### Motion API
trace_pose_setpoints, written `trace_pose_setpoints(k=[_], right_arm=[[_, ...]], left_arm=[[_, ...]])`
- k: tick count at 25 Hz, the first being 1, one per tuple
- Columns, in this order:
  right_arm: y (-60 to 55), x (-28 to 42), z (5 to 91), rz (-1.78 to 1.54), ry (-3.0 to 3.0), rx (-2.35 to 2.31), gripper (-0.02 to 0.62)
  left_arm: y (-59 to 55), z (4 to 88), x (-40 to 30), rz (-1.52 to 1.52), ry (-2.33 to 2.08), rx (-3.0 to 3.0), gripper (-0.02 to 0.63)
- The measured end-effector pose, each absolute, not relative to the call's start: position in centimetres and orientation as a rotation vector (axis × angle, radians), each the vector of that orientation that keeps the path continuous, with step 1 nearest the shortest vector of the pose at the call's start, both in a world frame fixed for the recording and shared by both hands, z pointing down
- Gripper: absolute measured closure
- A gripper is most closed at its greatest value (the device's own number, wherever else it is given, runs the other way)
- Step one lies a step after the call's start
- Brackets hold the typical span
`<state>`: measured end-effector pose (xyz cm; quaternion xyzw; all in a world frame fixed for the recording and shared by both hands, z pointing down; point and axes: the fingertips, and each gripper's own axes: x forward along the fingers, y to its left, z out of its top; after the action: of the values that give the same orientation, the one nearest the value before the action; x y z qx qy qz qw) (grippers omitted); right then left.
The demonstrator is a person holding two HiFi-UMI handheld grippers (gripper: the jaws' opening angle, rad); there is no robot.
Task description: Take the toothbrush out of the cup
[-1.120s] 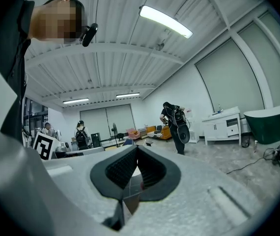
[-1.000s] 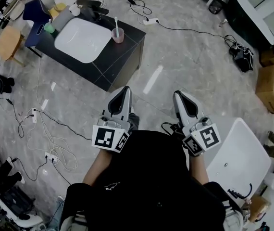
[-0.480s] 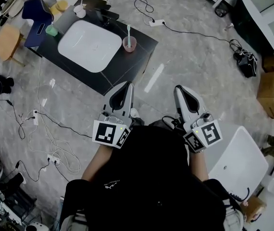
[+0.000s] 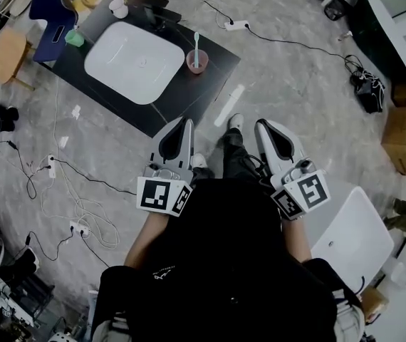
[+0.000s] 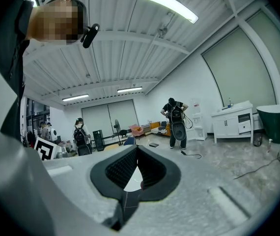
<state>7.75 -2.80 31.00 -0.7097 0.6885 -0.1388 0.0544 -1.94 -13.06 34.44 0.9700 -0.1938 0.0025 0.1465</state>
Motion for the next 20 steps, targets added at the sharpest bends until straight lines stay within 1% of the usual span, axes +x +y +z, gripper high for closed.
trace_pose_setpoints(k=[8, 14, 20], right_arm=[[-7.7, 11.1, 32.0, -0.459, 2.227, -2.014, 0.589], [-12.7, 14.7, 31.1, -0.414, 2.358, -1.900, 0.589], [-16.5, 18.1, 31.5, -0.439, 2.482, -1.799, 0.589]], left_arm=[[-15.8, 35.3, 0.9, 0.023, -0.688, 2.773, 0.600], [-18.6, 35.7, 4.0, 0.042, -0.794, 2.745, 0.600], [-21.0, 36.7, 7.1, 0.066, -0.925, 2.698, 0.600]])
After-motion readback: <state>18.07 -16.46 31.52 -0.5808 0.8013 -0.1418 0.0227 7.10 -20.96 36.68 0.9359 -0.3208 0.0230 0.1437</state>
